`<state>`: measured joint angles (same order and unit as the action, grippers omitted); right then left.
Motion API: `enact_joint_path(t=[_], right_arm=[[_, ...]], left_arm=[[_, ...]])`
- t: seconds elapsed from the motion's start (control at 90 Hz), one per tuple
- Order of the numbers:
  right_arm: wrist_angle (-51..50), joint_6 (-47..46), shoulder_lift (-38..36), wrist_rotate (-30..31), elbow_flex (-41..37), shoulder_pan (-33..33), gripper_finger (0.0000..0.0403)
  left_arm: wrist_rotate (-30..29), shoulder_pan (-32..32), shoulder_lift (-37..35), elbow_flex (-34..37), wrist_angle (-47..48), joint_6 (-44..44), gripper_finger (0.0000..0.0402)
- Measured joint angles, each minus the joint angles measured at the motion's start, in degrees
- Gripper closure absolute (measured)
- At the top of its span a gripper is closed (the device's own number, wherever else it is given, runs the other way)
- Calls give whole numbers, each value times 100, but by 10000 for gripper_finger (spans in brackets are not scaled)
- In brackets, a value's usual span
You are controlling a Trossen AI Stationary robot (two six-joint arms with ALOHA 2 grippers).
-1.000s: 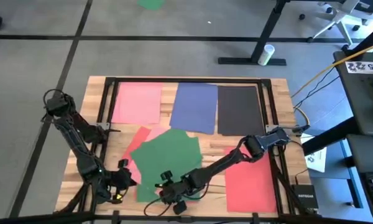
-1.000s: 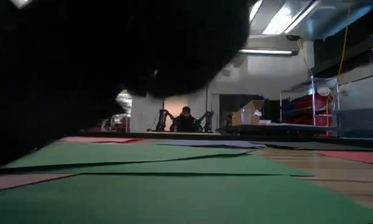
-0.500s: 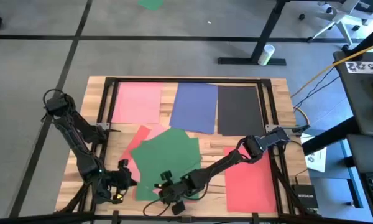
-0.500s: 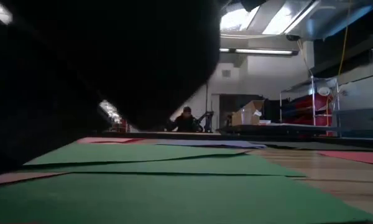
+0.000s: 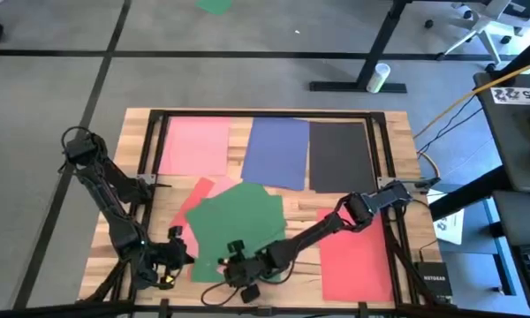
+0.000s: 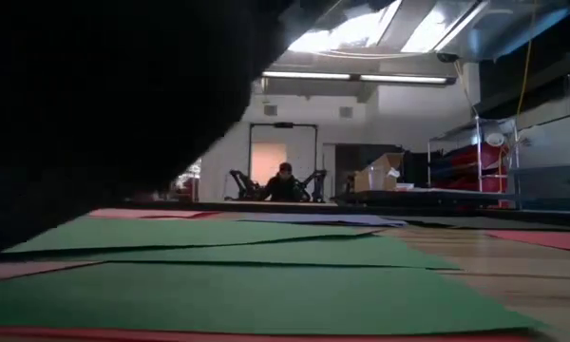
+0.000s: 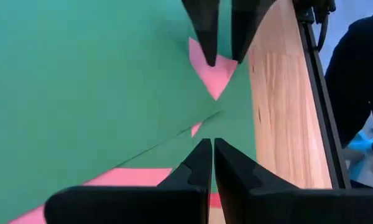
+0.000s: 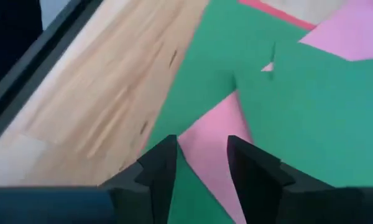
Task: Organize paper
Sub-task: Stack the pink paper on top of the other pink papers on the table
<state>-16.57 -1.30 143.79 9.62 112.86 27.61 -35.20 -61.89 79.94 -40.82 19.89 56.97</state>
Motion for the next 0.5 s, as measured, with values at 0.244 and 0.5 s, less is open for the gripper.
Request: enact_joint_path(t=[0.244,0.5], right_arm=[[4,-45,0,6,0,5,275],[8,-16,-2,104,0,-32,369]], left_arm=[[0,0,0,0,1,4,402],[0,0,0,0,-10,44,402]])
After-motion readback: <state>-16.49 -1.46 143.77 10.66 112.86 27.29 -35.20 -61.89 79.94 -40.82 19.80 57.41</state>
